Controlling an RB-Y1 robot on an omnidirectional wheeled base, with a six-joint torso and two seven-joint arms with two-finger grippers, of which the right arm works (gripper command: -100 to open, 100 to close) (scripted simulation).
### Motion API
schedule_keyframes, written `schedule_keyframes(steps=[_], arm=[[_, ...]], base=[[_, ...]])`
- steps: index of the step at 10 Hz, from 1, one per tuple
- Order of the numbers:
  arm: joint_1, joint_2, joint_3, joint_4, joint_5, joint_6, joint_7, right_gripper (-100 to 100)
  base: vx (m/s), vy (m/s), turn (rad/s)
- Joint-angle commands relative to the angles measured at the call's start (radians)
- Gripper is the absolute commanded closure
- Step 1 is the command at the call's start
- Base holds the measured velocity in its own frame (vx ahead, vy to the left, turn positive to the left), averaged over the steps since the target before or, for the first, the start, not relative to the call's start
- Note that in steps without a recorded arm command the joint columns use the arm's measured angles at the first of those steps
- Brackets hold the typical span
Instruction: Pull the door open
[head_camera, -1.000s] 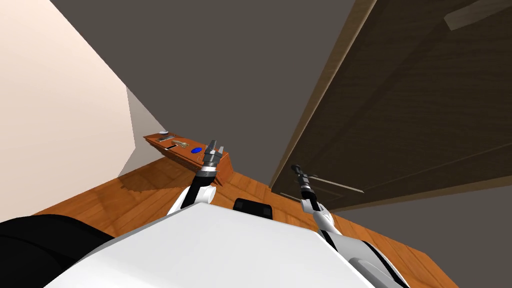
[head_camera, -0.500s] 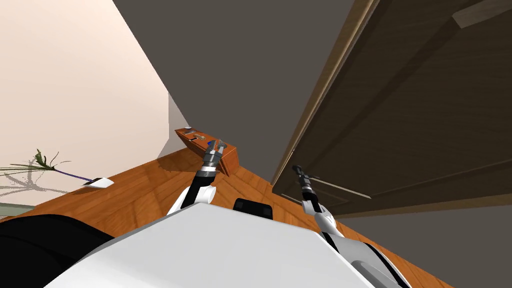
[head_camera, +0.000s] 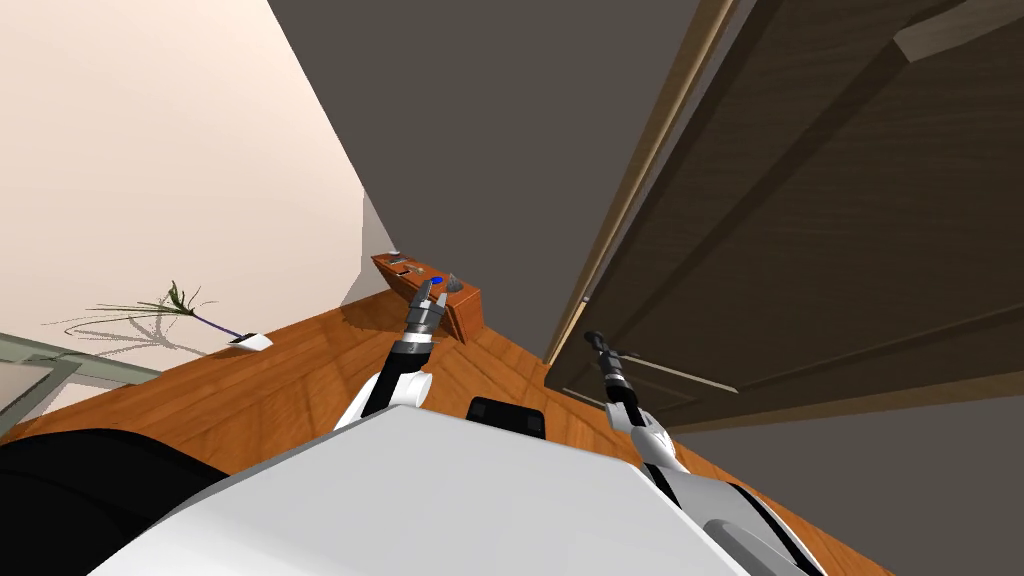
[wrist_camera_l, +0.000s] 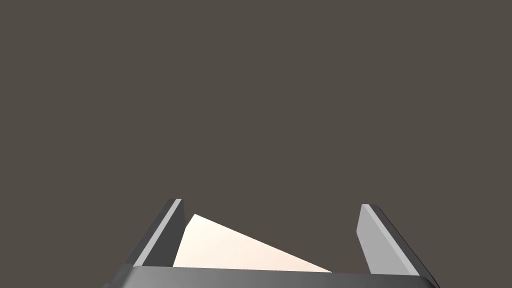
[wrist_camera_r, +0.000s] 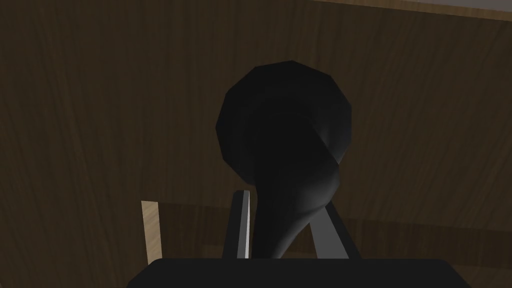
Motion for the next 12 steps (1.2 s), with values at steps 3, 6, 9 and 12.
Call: schedule_keyframes(steps=[3, 6, 9, 12], arm=[[0.020, -0.020, 0.041, -0.019, 0.023, -0.030, -0.043, 100], [0.033, -0.038, 0.074, -0.028, 0.042, -0.055, -0.080, 100], [0.055, -0.057, 0.108, -0.032, 0.058, -0.095, -0.115, 100], [0.068, -0.073, 0.126, -0.036, 0.067, -0.119, -0.137, 100]], base=[[-0.226, -0.085, 0.083], [-0.236, -0.078, 0.081], [-0.198, -0.062, 0.084], [-0.151, -0.056, 0.038]])
